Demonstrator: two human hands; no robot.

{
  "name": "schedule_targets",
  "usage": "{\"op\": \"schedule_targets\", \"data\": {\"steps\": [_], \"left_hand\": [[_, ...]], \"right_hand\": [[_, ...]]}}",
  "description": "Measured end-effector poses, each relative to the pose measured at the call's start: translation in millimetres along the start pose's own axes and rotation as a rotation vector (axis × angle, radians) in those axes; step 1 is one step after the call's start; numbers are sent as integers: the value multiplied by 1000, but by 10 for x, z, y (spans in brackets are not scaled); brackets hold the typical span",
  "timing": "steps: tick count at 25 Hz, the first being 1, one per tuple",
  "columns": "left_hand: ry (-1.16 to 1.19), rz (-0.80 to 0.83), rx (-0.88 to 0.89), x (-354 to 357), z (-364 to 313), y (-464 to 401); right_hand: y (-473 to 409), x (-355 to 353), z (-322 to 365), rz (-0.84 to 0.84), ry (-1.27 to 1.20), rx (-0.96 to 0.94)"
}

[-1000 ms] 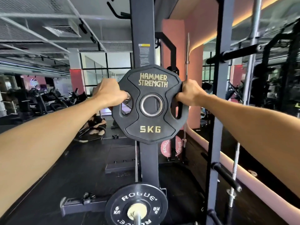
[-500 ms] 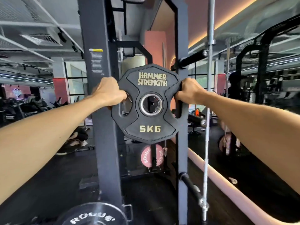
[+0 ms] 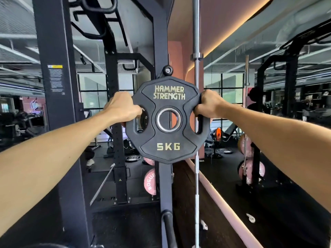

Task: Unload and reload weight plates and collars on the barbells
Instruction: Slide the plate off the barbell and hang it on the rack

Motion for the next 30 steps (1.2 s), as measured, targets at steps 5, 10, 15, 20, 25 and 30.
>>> {"op": "schedule_targets", "data": {"steps": [5, 10, 15, 20, 25, 30], "left_hand": [[-45, -67, 9, -72, -344, -334], [-29, -137, 18, -241, -496, -803], [-41, -203, 37, -354, -626, -1326], [-47, -229, 37, -318, -633, -1860], [-43, -228, 42, -218, -593, -2305], [-35, -238, 18, 36, -344, -2656]], "right_hand": [[-327, -258, -208, -55, -38, -52], [-817, -508, -214, -123, -39, -82], [-1333, -670, -232, -172, -28, -89], [-1823, -707, -283, -207, -29, -70], [-2313, -587, -361, -200, -38, -81], [-2779, -235, -456, -208, -5, -96]]}}
Point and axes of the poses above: each hand's wrist, its own y-axis away from the middle knuckle, its own x-axis out of the palm, z = x × y, the point moved 2 cm from there along -y, towards the middle knuckle, and after that the axes turned 1 degree about z, right-handed, at the moved point
